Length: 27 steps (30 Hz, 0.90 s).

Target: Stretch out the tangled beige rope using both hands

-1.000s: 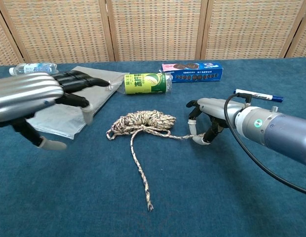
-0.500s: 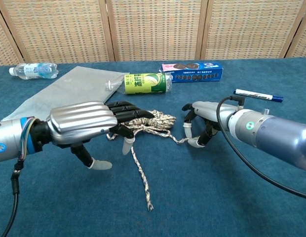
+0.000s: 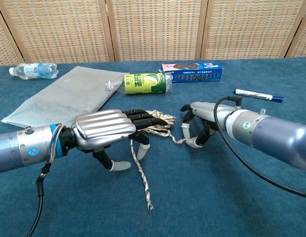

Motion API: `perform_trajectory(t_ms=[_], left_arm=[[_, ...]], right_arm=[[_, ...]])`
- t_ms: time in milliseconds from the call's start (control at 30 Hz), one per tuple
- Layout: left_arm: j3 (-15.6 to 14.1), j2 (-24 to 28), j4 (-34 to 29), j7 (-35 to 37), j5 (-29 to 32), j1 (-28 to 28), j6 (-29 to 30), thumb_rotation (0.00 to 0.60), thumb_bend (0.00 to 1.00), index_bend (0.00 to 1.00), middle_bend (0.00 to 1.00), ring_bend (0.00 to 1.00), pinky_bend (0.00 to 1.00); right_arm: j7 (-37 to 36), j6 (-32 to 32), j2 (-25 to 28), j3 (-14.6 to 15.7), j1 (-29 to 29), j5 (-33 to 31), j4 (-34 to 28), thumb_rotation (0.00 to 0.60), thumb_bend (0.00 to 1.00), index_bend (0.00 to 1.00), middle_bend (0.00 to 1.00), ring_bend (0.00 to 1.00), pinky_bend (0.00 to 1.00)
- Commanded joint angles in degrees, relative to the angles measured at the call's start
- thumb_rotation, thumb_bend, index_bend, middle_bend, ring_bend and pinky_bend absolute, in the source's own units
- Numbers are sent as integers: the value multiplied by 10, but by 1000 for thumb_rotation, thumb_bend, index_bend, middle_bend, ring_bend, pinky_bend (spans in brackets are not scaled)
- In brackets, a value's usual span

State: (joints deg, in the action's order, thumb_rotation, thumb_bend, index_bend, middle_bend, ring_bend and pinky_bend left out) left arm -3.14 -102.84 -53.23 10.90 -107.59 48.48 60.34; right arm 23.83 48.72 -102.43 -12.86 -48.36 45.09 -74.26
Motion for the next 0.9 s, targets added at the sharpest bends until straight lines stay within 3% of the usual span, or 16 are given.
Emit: perform_trajectory(t_ms=[33,433,900], left_arm=[[-2,-9,13,4,5,7,2,600,355,504,0,0,0],[-17,-40,76,26,17,24,2,600,357,519,0,0,0],[-23,-60,92,30,37,41,-12,600,368,527,0,0,0]], right_arm=[[-4,-4,-1,1,0,1,4,600,461,654,0,0,0],[-19,-16,-4,1,-2,5,17,600,462,655,0,0,0],[-28,-23,0,0,-4,5,16,600,462,655,0,0,0]])
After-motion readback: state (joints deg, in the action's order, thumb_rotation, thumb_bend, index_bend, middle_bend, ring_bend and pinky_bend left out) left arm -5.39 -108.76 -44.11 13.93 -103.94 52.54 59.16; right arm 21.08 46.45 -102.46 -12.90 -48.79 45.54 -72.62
